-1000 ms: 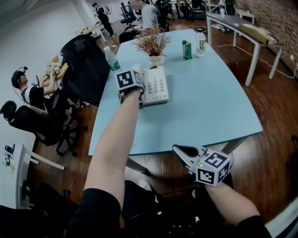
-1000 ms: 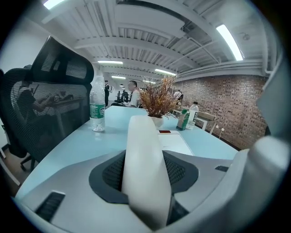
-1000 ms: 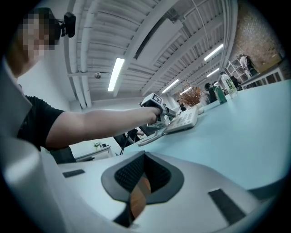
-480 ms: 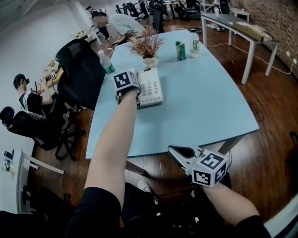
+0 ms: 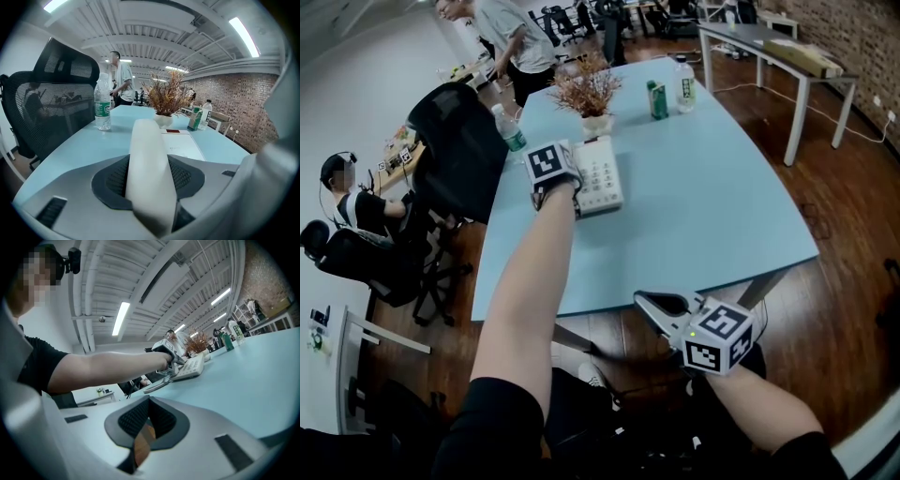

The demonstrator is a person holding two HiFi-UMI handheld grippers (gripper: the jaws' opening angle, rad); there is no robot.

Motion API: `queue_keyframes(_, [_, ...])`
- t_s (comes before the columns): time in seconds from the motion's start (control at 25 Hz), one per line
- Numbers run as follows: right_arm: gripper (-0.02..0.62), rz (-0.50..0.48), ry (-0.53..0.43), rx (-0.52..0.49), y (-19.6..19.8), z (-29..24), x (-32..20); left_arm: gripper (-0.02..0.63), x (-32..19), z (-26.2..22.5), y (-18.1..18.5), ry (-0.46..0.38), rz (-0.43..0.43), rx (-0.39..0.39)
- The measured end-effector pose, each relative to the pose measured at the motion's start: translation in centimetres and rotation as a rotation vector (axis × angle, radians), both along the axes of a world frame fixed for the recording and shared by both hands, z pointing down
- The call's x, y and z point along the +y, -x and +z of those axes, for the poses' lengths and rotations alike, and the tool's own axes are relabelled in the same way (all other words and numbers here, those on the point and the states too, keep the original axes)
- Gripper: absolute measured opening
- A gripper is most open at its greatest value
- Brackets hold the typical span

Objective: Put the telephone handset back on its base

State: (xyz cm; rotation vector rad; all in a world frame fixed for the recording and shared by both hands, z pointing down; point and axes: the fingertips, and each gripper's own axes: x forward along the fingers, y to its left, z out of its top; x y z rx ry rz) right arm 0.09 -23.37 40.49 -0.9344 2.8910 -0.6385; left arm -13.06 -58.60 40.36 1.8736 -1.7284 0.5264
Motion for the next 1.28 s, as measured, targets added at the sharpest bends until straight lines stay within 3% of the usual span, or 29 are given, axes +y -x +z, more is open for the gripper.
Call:
queue_keyframes(0.24, [0.015,-0.002,-0.001,0.003,0.1,0.0,0.1,0.21,0.1,0.2,-0.1,0.002,0.004,-0.005])
queue_keyframes(0.32, [0.015,-0.002,-0.003,0.002,0.1,-0.1,0.1,0.258,0.1,-0.4,0.0,-0.018,0.007,-0.022])
queue_keyframes(0.6, [0.015,-0.007,-0.011,0.006,0.3,-0.1,0.4,0.261,0.7,-1.8,0.8,-0.045,0.006,-0.038])
queue_keyframes(0.68, [0.015,-0.021,-0.023,0.016,0.6,-0.3,0.8,0.261,1.4,-2.2,0.9,-0.054,0.029,-0.037])
queue_keyframes(0.8, [0.015,-0.035,-0.042,0.016,1.1,-0.8,1.3,0.259,3.0,-3.8,0.6,-0.104,0.097,-0.099])
queue_keyframes(0.84, [0.015,-0.034,-0.038,0.009,1.1,-0.8,1.4,0.237,3.8,-4.8,0.3,-0.137,0.127,-0.118])
queue_keyframes(0.96, [0.015,-0.033,0.002,-0.036,1.4,-0.9,1.4,0.031,6.5,-8.6,-1.3,-0.294,0.247,-0.122])
queue_keyframes(1.0, [0.015,-0.034,0.014,-0.051,1.5,-1.0,1.5,0.003,7.8,-9.5,-1.5,-0.329,0.281,-0.126])
queue_keyframes(1.12, [0.015,-0.044,0.021,-0.054,1.8,-1.4,1.8,0.0,12.2,-10.9,-1.3,-0.378,0.358,-0.123])
queue_keyframes(1.28, [0.015,-0.045,-0.022,-0.028,1.9,-2.6,2.9,0.0,18.2,-11.4,-0.2,-0.387,0.425,-0.007])
